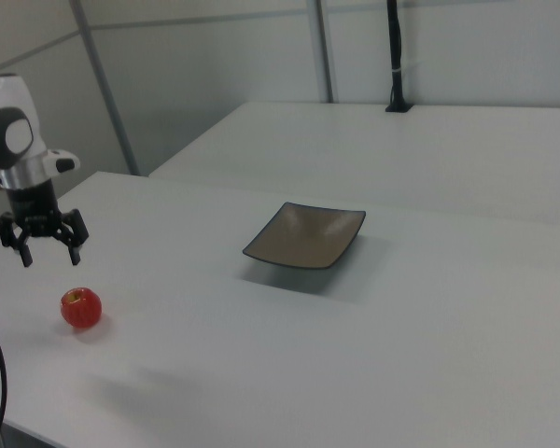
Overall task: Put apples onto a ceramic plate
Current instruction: 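Lower the gripper around the red apple and close on it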
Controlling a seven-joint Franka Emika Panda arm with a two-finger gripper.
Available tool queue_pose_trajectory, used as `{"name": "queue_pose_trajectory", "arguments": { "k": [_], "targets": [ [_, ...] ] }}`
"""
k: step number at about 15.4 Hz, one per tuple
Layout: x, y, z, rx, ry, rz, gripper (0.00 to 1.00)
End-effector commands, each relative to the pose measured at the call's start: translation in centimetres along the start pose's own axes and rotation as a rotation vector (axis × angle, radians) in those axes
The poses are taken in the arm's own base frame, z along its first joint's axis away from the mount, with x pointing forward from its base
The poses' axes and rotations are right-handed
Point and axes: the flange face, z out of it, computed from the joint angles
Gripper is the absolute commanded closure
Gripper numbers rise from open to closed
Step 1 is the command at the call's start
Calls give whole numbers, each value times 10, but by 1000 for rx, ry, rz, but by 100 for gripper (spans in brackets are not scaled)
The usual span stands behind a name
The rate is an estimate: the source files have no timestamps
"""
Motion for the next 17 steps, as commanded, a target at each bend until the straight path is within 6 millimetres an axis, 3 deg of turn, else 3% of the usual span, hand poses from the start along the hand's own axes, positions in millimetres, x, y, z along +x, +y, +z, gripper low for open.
{"name": "queue_pose_trajectory", "arguments": {
  "k": [1,5,10,17],
  "targets": [
    [-1,-4,51,-38,27,-55,0],
    [3,-13,90,-59,100,-93,0],
    [20,-13,115,-90,186,-136,0],
    [23,-23,145,-101,142,-174,0]
  ]
}}
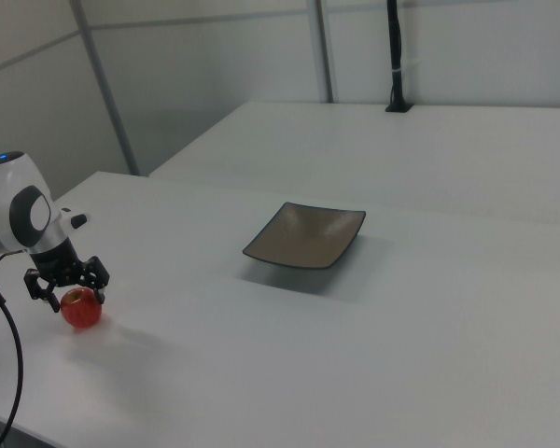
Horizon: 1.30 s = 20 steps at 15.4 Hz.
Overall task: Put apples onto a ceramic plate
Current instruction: 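Lower the gripper around the red apple and close on it, then lift the apple and carry it over the square brown plate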
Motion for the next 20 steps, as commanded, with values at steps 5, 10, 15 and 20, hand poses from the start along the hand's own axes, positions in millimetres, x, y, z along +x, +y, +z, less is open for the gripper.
{"name": "queue_pose_trajectory", "arguments": {
  "k": [5,10,15,20],
  "targets": [
    [3,-16,24,-1,9,-54,0],
    [3,-14,26,-19,6,-71,47],
    [6,-1,4,-27,2,-40,58],
    [6,51,-79,-50,0,64,57]
  ]
}}
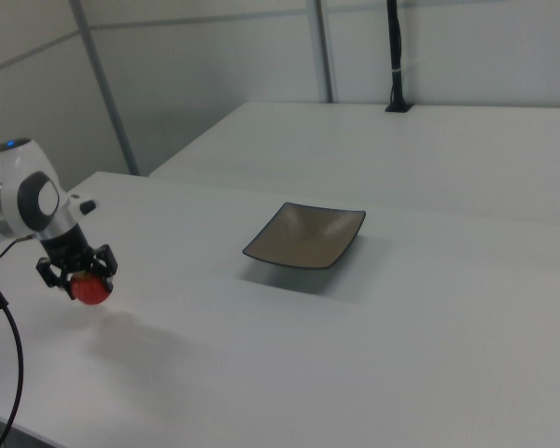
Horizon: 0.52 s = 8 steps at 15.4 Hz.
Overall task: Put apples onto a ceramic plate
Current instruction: 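Lift the apple and carry it over the square brown plate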
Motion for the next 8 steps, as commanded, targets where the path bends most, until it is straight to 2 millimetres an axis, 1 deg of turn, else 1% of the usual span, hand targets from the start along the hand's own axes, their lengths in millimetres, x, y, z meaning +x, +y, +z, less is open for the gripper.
{"name": "queue_pose_trajectory", "arguments": {
  "k": [1,3,5,7,8],
  "targets": [
    [-7,41,-76,-27,-5,77,57],
    [-7,78,-110,-33,-7,147,57],
    [-6,121,-147,-18,8,226,56],
    [-13,159,-176,-10,17,281,56],
    [-18,179,-186,-14,16,299,56]
  ]
}}
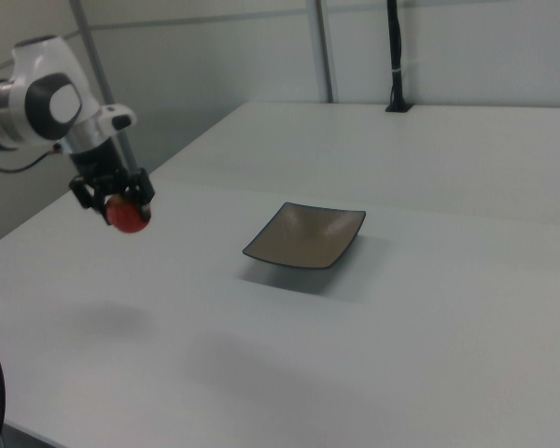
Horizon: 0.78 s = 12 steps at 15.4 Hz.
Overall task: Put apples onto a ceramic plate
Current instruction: 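Lift the apple and carry it over the square brown plate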
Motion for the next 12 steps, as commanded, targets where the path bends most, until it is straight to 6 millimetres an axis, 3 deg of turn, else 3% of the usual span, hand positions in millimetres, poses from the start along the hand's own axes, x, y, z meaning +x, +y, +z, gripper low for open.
{"name": "queue_pose_trajectory", "arguments": {
  "k": [1,4,6,9,12],
  "targets": [
    [6,71,-38,17,-11,73,56],
    [-2,121,-34,24,-27,121,55],
    [-2,141,-30,18,-26,122,55],
    [21,155,-6,8,-46,134,53],
    [47,189,22,-17,-44,163,52]
  ]
}}
